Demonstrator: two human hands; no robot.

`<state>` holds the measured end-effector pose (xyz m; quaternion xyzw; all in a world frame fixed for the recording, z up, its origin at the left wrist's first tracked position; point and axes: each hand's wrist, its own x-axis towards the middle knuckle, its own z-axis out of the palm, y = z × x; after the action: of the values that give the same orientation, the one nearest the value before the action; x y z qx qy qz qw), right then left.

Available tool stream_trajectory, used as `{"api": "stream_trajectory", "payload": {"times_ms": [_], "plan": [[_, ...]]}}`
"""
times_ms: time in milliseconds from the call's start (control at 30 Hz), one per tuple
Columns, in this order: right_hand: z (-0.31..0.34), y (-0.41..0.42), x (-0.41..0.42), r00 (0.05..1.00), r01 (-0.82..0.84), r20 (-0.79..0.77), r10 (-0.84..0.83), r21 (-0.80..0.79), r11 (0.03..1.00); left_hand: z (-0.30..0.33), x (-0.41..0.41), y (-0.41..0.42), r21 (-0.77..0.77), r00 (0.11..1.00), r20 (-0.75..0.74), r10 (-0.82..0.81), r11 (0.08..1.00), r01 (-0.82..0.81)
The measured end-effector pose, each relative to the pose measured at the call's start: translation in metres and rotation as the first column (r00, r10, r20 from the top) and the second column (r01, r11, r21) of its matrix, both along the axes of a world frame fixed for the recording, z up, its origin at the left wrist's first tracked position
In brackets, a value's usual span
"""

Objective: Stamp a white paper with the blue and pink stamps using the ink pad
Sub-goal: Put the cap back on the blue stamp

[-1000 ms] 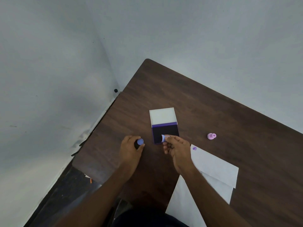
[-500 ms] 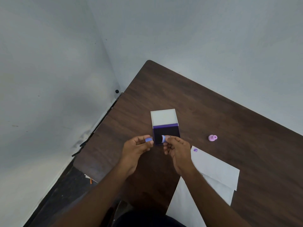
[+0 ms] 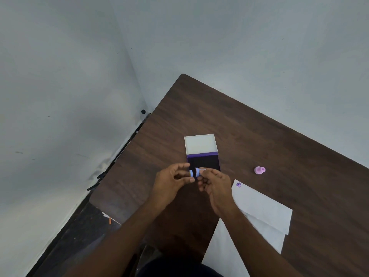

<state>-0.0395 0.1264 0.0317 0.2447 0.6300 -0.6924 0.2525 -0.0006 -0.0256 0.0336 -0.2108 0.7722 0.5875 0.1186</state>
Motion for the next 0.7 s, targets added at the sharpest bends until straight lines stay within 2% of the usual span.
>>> {"api": "stream_trajectory", "payload": {"times_ms": [300, 700], "plan": [[-0.0004, -0.0043, 0.0025, 0.999, -0.034, -0.019, 0.035, 0.022, 0.999, -0.001, 0.0008, 0.0029, -0.044, 0.996, -0.089, 0.017, 0.999, -0.021], [-0.0003, -0.0055, 0.0058, 0.999, -0.049, -0.014, 0.049, -0.015, 0.999, -0.0002, 0.0032, 0.0014, 0.077, 0.992, -0.107, 0.07, 0.995, -0.061]]}}
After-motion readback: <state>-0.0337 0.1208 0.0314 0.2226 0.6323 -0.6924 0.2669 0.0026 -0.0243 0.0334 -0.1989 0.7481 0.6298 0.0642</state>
